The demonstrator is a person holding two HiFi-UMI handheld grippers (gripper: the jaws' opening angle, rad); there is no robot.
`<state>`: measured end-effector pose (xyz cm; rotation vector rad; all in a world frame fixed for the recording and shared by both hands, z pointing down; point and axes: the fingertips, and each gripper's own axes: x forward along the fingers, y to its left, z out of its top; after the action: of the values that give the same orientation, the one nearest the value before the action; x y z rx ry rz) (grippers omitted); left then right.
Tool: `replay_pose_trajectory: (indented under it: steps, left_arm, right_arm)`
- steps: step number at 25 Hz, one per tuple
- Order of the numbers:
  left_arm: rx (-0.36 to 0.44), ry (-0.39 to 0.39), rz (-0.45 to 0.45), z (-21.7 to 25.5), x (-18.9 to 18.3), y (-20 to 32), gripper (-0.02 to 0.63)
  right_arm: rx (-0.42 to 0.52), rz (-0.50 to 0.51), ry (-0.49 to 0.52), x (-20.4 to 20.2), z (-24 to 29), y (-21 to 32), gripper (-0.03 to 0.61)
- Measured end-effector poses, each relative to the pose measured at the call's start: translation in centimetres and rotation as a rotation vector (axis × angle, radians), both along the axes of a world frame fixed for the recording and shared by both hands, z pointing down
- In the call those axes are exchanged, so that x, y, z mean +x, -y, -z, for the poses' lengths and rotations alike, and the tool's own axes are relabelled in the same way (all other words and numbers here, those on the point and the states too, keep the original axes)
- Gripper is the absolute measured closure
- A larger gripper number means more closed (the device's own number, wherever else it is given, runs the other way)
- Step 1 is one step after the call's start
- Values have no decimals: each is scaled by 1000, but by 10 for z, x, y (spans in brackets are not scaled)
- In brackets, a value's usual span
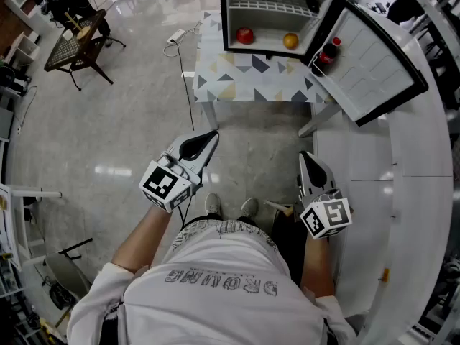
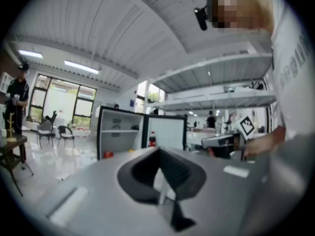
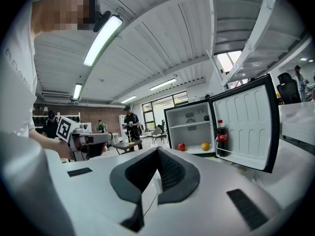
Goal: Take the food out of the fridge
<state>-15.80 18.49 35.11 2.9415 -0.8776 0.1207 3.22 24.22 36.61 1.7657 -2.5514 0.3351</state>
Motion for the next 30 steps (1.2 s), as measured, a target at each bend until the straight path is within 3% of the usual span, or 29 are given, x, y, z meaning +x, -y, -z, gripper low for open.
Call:
replay_pose_trajectory:
  steps: [30]
  left_arm:
    - [19,6,47,-4,59,-18,606]
  right_arm:
    - [34,98,-39,53,0,-5,584]
